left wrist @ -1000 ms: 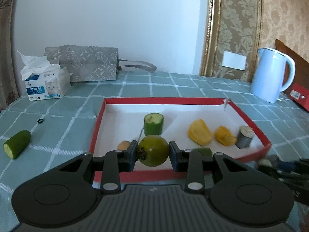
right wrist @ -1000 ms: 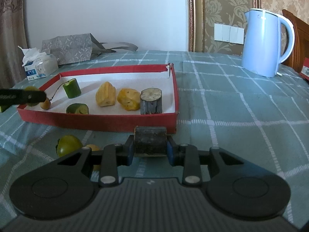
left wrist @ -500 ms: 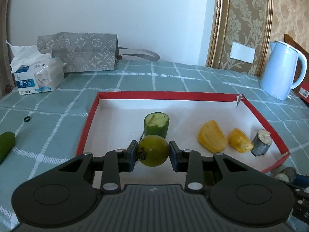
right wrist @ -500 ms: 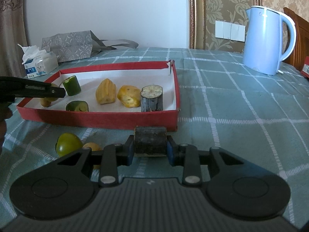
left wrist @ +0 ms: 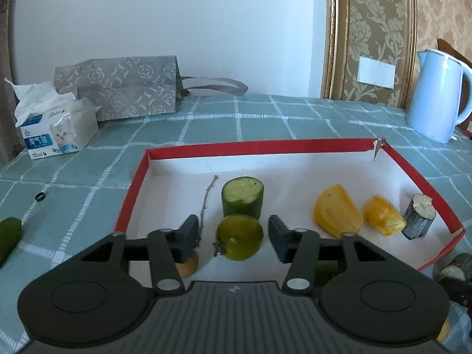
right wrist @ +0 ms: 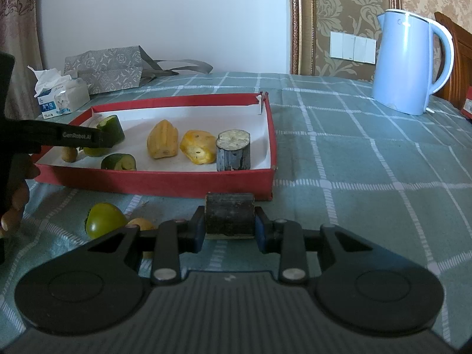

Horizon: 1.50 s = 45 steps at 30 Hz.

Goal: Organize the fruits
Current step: 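Lower the green citrus into the tray and open the left tool while the right tool lifts the log, then carry the dark log into the tray and open the right tool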

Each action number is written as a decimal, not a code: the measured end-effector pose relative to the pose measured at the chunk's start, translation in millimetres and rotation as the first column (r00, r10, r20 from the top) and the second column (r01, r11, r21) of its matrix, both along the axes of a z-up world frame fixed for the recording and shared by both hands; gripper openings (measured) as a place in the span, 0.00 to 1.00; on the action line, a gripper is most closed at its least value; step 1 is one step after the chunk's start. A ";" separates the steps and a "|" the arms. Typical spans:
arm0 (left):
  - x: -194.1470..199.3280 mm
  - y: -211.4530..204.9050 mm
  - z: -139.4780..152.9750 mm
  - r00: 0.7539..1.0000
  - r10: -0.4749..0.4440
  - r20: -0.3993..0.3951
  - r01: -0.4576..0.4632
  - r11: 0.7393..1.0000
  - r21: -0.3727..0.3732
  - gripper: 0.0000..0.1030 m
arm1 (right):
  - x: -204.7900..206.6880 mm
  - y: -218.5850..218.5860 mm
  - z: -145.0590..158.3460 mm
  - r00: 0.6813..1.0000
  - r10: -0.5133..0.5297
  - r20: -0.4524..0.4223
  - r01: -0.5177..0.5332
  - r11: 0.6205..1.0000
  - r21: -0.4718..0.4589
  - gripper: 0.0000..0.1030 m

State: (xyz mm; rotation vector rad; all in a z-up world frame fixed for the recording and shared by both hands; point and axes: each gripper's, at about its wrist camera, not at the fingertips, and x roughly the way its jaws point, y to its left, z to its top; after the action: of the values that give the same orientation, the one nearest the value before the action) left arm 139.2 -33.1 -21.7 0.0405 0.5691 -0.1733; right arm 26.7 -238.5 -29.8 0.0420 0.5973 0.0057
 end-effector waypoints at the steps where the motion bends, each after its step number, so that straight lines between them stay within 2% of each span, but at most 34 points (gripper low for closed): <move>1: -1.6 2.5 1.1 1.000 0.003 0.005 -0.003 1.000 -0.015 0.53 | 0.0 -0.5 0.0 1.000 0.000 0.000 0.000 1.000 0.000 0.30; 5: -10.6 13.3 5.4 0.998 0.043 0.038 -0.041 0.998 -0.047 0.62 | -0.1 -0.4 -0.1 1.000 0.000 0.000 0.000 1.000 0.001 0.30; 11: -29.9 38.0 13.5 0.991 0.111 0.079 -0.100 0.986 -0.132 0.62 | -0.3 -0.8 -0.4 1.000 0.002 0.000 -0.002 1.000 0.000 0.30; 16: -60.0 53.0 12.6 0.995 0.062 0.077 -0.049 0.985 -0.163 0.62 | -1.5 -1.4 -0.4 1.000 0.001 0.000 -0.001 1.000 0.003 0.30; 20: -76.0 52.0 9.7 0.996 0.014 0.084 -0.002 0.990 -0.140 0.69 | -2.3 -2.5 0.0 1.000 -0.007 0.006 0.007 1.000 0.003 0.30; 24: -82.7 47.7 7.5 0.996 0.000 0.084 0.009 0.994 -0.110 0.70 | -5.3 -5.2 2.1 0.999 -0.025 0.027 0.025 1.000 0.002 0.30; 29: -95.7 52.8 8.8 0.993 -0.030 0.115 0.046 0.989 -0.139 0.70 | -9.4 -5.9 5.7 0.998 -0.034 0.060 0.034 0.999 -0.001 0.30; 36: -100.7 48.5 -1.4 0.990 -0.128 0.052 0.133 0.985 -0.108 0.70 | -13.5 -5.8 14.1 0.995 -0.032 0.093 0.032 0.999 0.001 0.30; 40: -96.1 45.0 -7.4 0.994 -0.108 0.019 0.109 0.992 -0.068 0.70 | -8.1 3.5 23.5 0.995 0.017 0.098 -0.015 1.000 -0.017 0.30; 44: -86.3 46.8 -15.2 0.996 -0.075 -0.051 0.072 0.996 -0.059 0.70 | 5.5 17.9 37.1 0.991 0.088 0.102 -0.087 0.996 -0.014 0.30; 45: -86.7 46.4 -15.0 0.996 -0.075 -0.047 0.073 0.996 -0.053 0.70 | 10.0 22.7 40.5 0.989 0.107 0.102 -0.105 0.994 -0.022 0.30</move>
State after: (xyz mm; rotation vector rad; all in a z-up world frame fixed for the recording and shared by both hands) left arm 52.4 13.3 -36.7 0.0074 0.6124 -0.2617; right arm 36.8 -215.8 10.7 -0.0063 0.4957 0.1053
